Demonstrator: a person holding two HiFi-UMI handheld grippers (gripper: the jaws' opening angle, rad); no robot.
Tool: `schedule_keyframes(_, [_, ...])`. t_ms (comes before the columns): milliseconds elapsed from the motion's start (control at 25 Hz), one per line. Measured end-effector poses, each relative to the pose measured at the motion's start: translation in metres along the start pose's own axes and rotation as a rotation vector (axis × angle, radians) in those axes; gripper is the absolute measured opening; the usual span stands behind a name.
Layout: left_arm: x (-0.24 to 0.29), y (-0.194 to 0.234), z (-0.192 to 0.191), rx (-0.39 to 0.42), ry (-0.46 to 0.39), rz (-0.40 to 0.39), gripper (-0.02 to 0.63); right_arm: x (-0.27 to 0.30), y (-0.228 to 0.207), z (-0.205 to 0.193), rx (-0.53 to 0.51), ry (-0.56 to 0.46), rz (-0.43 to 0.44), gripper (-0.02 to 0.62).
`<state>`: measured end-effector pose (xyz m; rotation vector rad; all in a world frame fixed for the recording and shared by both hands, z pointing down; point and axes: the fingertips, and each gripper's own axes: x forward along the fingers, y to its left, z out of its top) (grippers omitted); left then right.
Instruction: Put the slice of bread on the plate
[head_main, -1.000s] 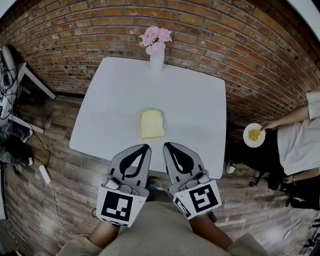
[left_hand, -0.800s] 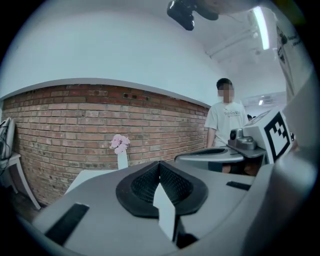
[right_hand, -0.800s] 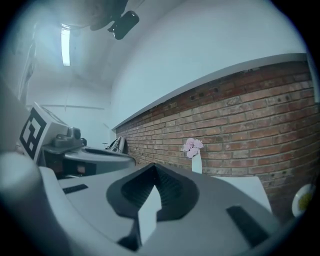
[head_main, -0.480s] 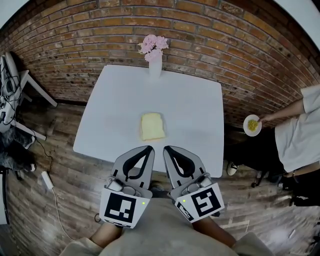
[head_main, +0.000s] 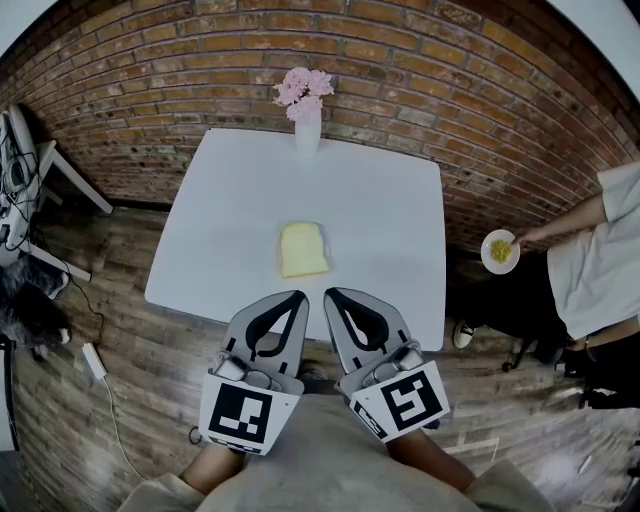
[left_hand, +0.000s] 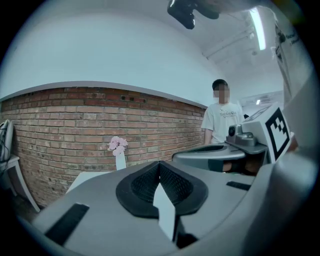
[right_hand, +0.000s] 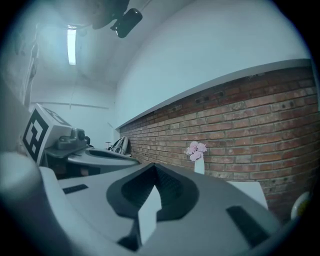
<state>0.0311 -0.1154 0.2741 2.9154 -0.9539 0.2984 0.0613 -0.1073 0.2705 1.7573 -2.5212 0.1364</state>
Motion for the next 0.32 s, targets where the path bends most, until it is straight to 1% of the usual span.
schedule_keyframes(320, [-0.0016,0.0026,-0.0021,0.003,0.009,-0.004,0.011,0.0041,0.0048,-0.002,-0.009,0.013,0.013,0.006])
